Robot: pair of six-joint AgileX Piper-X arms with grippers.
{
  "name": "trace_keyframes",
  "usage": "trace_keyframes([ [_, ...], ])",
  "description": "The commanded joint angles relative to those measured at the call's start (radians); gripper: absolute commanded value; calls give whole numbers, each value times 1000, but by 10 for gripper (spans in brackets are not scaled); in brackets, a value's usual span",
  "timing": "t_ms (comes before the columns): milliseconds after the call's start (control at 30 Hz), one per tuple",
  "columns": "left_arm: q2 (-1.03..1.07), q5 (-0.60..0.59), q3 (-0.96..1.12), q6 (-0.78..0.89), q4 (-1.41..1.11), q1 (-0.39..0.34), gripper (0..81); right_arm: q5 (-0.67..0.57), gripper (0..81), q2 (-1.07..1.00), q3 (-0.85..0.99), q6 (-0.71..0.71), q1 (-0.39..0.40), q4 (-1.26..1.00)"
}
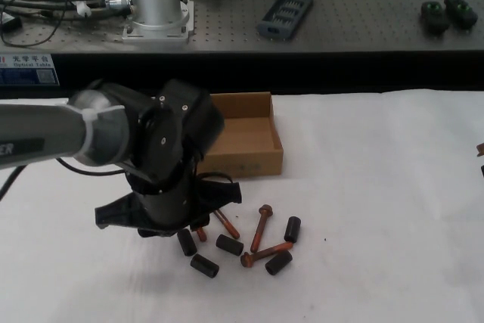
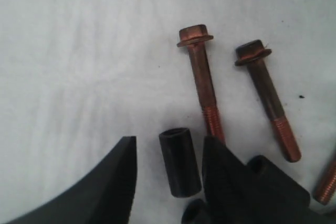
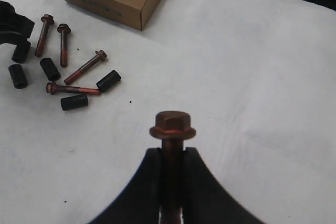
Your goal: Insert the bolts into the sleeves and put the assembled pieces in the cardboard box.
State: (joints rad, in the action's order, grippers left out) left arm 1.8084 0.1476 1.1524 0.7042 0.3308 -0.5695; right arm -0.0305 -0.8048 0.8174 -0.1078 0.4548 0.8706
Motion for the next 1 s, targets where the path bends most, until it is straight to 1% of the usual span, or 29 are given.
trace_keyframes([
  [0,17,19,11,21,4,2,300,-2,38,8,3,2,-6,-1],
  [133,38,19,11,54,-4,2,300,-2,38,8,3,2,-6,-1],
  [433,83,-50,21,135,-24,2,300,-2,38,8,3,2,-6,-1],
  [733,90,-50,21,158,119,2,300,-2,38,8,3,2,-6,-1],
  [900,90,-38,21,158,104,2,298,-2,38,8,3,2,-6,-1],
  [967,90,-19,21,158,91,2,270,-2,38,8,3,2,-6,-1],
])
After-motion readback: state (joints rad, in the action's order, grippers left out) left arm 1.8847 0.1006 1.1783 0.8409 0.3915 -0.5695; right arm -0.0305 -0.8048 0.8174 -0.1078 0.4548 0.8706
